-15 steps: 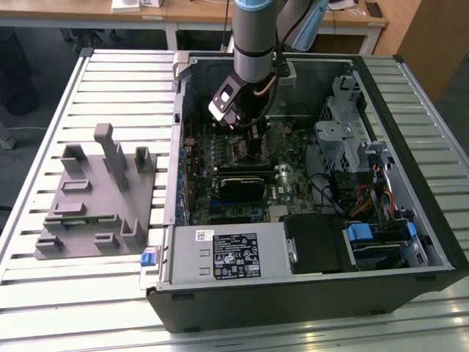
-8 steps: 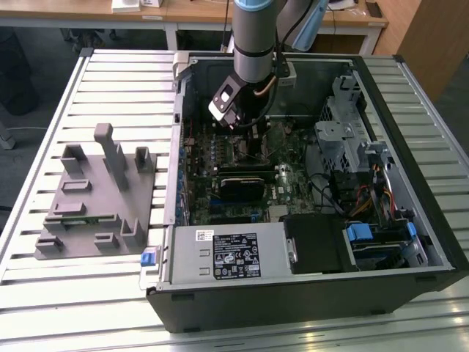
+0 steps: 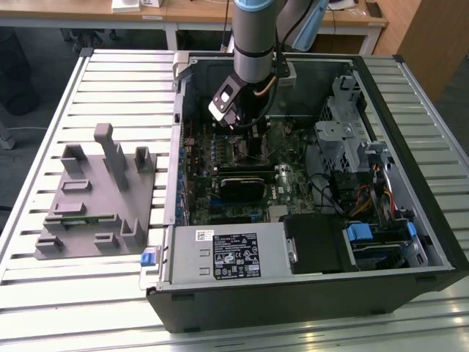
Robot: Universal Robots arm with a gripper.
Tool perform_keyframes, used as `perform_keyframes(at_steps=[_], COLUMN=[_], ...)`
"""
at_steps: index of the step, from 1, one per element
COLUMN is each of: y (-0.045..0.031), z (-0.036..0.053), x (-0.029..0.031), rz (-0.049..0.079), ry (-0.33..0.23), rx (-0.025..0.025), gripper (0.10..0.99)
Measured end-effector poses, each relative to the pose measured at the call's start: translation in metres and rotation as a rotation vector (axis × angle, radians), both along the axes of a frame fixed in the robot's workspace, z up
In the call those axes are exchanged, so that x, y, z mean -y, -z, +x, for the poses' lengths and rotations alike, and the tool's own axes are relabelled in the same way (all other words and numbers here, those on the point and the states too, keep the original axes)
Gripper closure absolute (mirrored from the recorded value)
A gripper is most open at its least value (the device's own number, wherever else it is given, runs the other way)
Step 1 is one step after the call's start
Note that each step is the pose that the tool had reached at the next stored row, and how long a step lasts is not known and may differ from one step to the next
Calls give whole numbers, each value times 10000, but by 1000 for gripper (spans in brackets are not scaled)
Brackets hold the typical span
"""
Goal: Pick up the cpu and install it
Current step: 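Place the cpu into insertion slot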
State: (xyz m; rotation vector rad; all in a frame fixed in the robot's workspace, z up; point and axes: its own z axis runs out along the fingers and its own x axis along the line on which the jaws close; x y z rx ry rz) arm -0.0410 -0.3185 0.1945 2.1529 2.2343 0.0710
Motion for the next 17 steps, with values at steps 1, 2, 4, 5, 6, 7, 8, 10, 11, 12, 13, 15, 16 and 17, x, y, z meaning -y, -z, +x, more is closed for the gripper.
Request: perform_keyframes(at_steps=[1,2,4,5,6,7,8,10,11,12,13,15,16,17], y=[0,0,-2,-6,-12,-20,-30,-51,-66,-81,-97,-120,-127,-134], z=[0,0,0,0,0,0,0,0,0,0,0,1,2,3], x=[0,0,0,1,1,0,0,0,0,0,0,0,0,0], rz=[-1,-1,-1,-4,-3,-1,-2,-1,-1,-1,-1,-1,-1,-1], ry=[0,0,0,0,1,1,1,1,1,1,1,1,1,0], rx=[0,0,-1,-3,-2,-1,-1,-2,-3,-5,-8,-19,-26,-34], gripper=[420,420,420,420,420,420,420,420,435,498,498,616,675,675])
